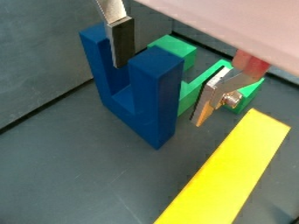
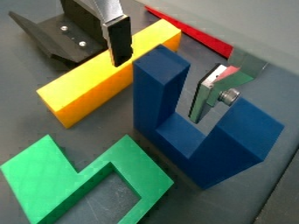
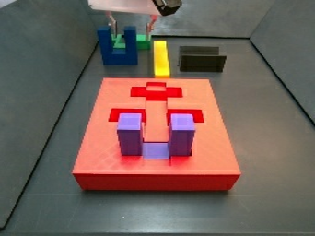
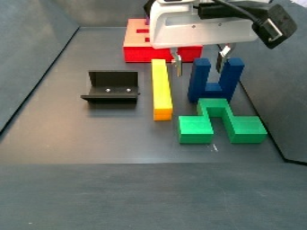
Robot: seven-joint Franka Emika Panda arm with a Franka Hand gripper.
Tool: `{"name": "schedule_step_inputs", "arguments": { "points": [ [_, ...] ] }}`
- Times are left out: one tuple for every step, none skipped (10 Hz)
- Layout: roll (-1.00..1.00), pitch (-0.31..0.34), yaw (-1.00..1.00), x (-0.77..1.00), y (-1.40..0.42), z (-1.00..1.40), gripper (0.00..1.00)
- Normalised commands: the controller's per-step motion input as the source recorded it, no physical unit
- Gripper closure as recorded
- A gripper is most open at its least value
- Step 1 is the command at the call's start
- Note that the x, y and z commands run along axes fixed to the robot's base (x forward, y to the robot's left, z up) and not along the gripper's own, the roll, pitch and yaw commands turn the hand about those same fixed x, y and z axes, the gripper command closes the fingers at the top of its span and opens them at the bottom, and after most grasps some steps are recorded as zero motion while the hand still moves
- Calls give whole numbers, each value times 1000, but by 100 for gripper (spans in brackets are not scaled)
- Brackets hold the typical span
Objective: Pick up the blue object. Move up. Move to above the board. Insert the blue object.
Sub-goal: Pick up the blue object.
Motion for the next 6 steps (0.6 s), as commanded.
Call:
{"name": "schedule_step_inputs", "arguments": {
  "points": [
    [33, 3, -100, -20, 0, -151, 0],
    [24, 11, -77, 0, 0, -111, 0],
    [11, 10, 0, 0, 0, -14, 0],
    [9, 0, 0, 0, 77, -74, 0],
    [0, 0, 63, 0, 109, -97, 0],
    [0, 0, 0, -77, -97, -66, 0]
  ]
}}
